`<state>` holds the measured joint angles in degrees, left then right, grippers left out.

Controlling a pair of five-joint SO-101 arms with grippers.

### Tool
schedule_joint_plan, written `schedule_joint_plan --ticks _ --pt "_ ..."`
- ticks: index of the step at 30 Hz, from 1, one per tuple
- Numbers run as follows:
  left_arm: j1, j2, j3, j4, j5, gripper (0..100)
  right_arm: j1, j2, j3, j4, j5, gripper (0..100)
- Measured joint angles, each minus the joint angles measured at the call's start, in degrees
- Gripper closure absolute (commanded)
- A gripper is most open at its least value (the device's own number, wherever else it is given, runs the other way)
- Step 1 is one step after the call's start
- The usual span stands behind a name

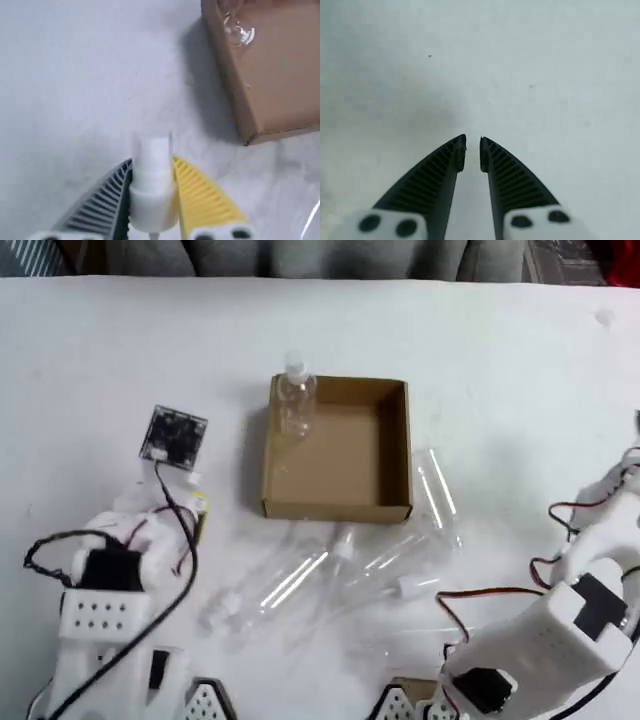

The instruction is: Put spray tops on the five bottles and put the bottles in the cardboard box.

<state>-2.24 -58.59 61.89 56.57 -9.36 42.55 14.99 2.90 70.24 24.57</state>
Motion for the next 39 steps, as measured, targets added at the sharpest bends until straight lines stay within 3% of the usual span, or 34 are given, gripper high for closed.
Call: schedule_joint_plan --ticks 9,16,19,27,32,39 --pt "-2.29 25.41 -3.43 -12.66 5.19 96 -4.66 -0.7 -0.09 9.32 0.0 97.5" --pt "-6.15 44.22 -11.78 -18.81 10.9 70 -5.1 -0.88 -0.09 9.76 0.0 97.5" --pt "-7.56 48.35 -14.86 -18.2 14.07 68 -5.27 -0.88 -0.09 9.49 0.0 97.5" --pt "-7.56 48.7 -19.69 -9.41 15.38 68 -5.19 2.64 -0.09 8.44 0.0 97.5" --pt "-6.95 40.18 -20.04 0.7 15.47 68 -5.19 2.81 -0.09 7.03 0.0 97.5" --pt "6.15 19.34 -9.58 6.95 4.22 68 -5.19 2.81 -0.09 6.15 0.0 97.5"
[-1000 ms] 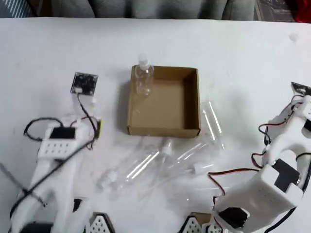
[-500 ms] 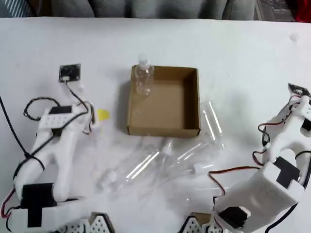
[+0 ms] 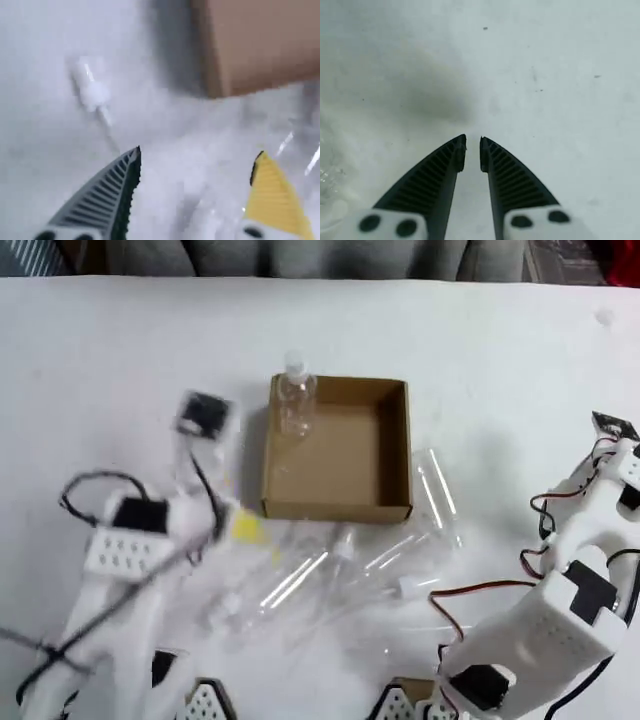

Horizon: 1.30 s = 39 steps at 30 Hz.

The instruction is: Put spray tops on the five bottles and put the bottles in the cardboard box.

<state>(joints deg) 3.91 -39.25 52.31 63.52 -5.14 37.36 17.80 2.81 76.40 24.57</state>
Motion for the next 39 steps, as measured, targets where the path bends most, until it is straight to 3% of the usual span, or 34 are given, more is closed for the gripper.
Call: schedule_joint_plan --ticks 7,12,17,39 --pt "16.26 -18.9 14.51 2.11 -9.67 68 0.0 0.0 0.0 -0.09 0.0 97.5" --pt "20.66 -26.46 20.84 2.11 -17.41 68 0.0 0.0 0.0 -1.49 2.55 97.5" --pt "21.1 -26.99 21.19 0.53 -18.9 67 0.0 0.0 1.49 -3.78 3.52 97.5" --pt "23.56 4.57 12.84 -10.11 -18.9 68 -5.54 12.13 1.76 -5.19 3.69 97.5"
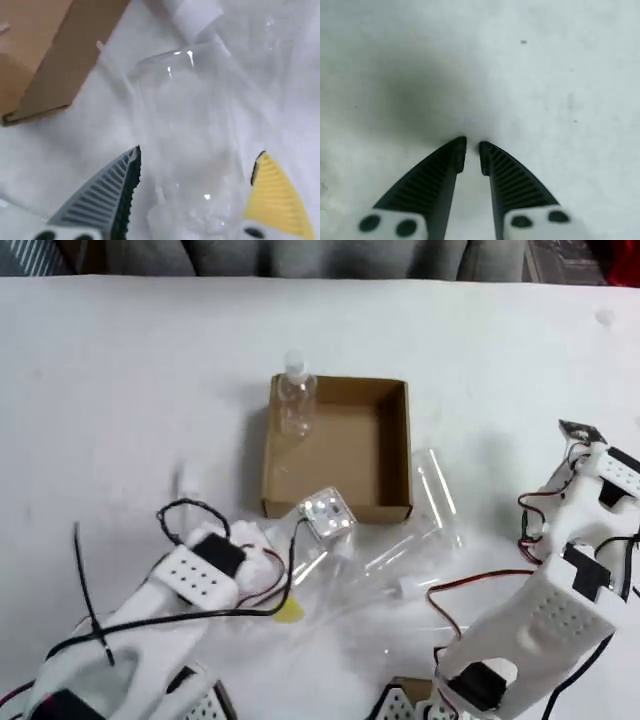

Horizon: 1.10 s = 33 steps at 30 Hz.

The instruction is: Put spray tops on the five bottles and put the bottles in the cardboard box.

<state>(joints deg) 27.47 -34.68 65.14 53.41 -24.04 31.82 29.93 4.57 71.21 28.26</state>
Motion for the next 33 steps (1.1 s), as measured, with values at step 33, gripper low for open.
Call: schedule_joint_plan --ticks 33 --pt "3.16 0.79 3.16 -8.44 0.7 85 -11.16 -2.02 -1.58 6.59 -14.33 97.6"
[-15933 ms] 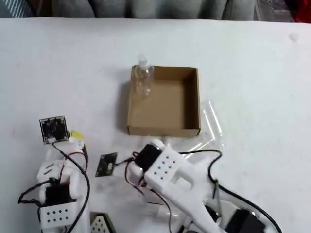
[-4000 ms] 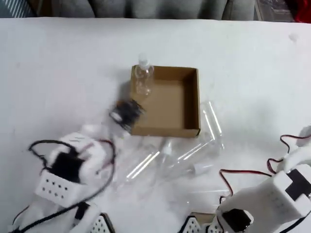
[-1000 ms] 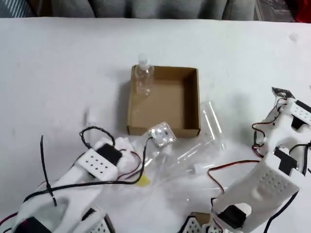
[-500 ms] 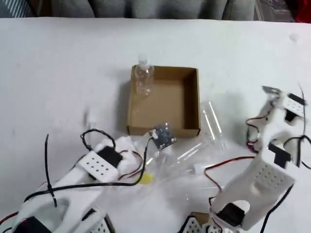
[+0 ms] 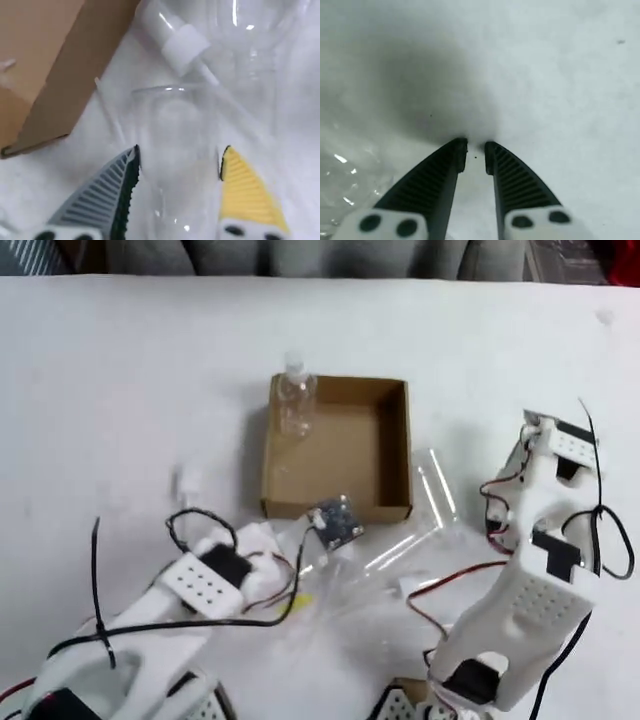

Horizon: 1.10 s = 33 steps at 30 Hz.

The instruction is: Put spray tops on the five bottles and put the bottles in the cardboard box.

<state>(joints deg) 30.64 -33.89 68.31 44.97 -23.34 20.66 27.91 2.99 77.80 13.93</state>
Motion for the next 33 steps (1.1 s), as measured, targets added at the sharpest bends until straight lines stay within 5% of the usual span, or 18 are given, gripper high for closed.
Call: schedule_joint_plan --ticks 15,33 --pt "0.18 0.0 -0.18 0.35 -3.16 88 0.0 0.0 0.0 -0.18 0.0 97.6" --pt "0.09 0.09 -15.74 24.35 -3.25 89 0.0 0.0 0.0 -0.18 0.0 97.6"
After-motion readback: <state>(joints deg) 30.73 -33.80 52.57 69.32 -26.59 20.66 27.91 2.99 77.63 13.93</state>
